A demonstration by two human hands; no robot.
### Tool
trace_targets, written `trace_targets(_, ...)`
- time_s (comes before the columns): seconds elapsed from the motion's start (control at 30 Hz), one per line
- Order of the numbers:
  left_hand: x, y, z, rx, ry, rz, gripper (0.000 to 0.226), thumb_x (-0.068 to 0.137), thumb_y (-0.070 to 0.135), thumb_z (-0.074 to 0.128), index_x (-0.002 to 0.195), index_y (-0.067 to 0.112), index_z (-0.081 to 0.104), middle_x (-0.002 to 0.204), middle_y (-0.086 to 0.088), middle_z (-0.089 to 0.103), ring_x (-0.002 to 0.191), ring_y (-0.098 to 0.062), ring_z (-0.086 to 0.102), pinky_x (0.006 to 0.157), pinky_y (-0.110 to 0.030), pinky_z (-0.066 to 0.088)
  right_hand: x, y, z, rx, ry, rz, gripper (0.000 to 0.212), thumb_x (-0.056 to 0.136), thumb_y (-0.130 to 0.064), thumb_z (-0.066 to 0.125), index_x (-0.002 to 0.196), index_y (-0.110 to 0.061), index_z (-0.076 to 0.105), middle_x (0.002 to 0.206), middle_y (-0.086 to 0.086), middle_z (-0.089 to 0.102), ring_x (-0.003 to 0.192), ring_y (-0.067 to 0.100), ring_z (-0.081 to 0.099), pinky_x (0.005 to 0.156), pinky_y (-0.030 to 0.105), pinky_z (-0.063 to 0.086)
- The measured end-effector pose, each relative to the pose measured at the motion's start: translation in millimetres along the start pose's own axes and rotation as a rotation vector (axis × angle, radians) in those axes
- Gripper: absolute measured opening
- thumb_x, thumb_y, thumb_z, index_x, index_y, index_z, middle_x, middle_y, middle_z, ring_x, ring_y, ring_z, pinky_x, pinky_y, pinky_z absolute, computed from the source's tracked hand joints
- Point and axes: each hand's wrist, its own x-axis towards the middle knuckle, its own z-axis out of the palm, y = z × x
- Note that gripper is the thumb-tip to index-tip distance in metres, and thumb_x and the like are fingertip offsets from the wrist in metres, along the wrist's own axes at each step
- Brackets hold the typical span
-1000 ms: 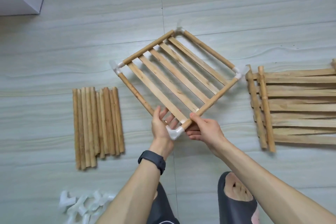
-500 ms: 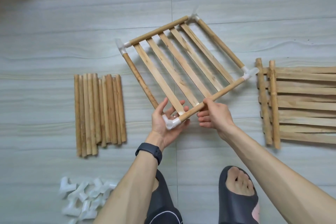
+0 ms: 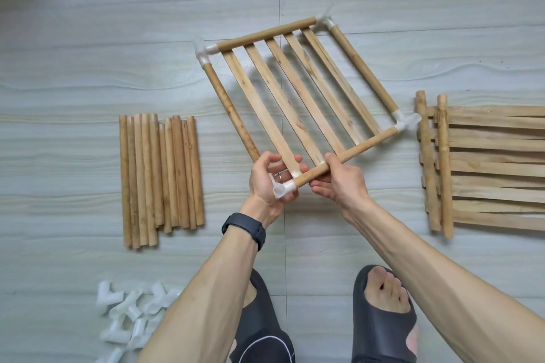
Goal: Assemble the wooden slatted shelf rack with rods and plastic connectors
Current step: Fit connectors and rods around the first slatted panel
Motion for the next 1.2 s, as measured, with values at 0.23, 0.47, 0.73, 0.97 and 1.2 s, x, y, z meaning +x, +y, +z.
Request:
trace_targets(0.23, 1.4, 5.7, -12.8, 0.054, -0.042, -0.047, 0.023, 0.093, 0.027, 0.054, 0.089, 0.013, 0.072, 0.088, -0.009, 0.076, 0.073, -0.021, 0.069, 0.067, -0.031, 0.053, 18.0, -22.7, -22.7, -0.335, -0.003, -0.046, 0.037, 0.097, -0.025, 0.047, 0.081, -0.001, 0.069, 0.077, 0.016, 0.077, 0.067, 0.023, 0.076, 0.071, 0.038, 0.063)
trace_targets(0.47, 19.9, 68.6, -81.8, 0.382, 0.454, 0.276, 0.054, 0.096, 0.027, 0.062, 0.145, 0.016, 0.04, 0.113, -0.004, 0.057, 0.091, -0.017, 0.061, 0.079, -0.035, 0.051, 54.3, -59.7, -82.9, -1.319, 0.128, -0.134, 0.05, 0.102, -0.033, 0.038, 0.084, -0.002, 0.073, 0.088, 0.017, 0.077, 0.087, 0.035, 0.068, 0.079, 0.037, 0.048)
trace_targets(0.73, 17.1, 70.0, -105.9, 0.995, 0.285, 0.22, 0.03, 0.091, 0.018, 0.067, 0.121, 0.016, 0.068, 0.095, 0.0, 0.075, 0.084, -0.017, 0.07, 0.077, -0.032, 0.054, 51.4, -63.0, -46.3, -1.513, 0.452, -0.661, 0.065, 0.094, -0.047, 0.058, 0.137, 0.001, 0.045, 0.133, 0.027, 0.051, 0.119, 0.045, 0.048, 0.096, 0.052, 0.045)
trace_targets(0.97, 5.2, 48.3, -106.6, 1.521, 0.175, 0.369, 0.052, 0.084, 0.013, 0.065, 0.134, 0.025, 0.054, 0.114, 0.005, 0.062, 0.107, -0.017, 0.06, 0.094, -0.03, 0.048, 25.9, -6.8, 67.1, -1.743, -0.223, -0.854, 0.118, 0.068, -0.084, 0.064, 0.155, -0.015, 0.023, 0.152, 0.009, 0.034, 0.138, 0.031, 0.033, 0.114, 0.046, 0.028)
trace_targets(1.2, 19.9, 74.8, -101.2, 2.035, 0.082, 0.684, 0.101, 0.087, 0.047, 0.067, 0.162, 0.029, 0.002, 0.168, 0.004, 0.014, 0.149, -0.02, 0.027, 0.118, -0.039, 0.031, 42.0, -5.8, 95.4, -1.707, -0.241, -0.949, 0.093, 0.072, -0.07, 0.073, 0.141, -0.014, 0.043, 0.137, 0.009, 0.043, 0.127, 0.031, 0.04, 0.103, 0.043, 0.041)
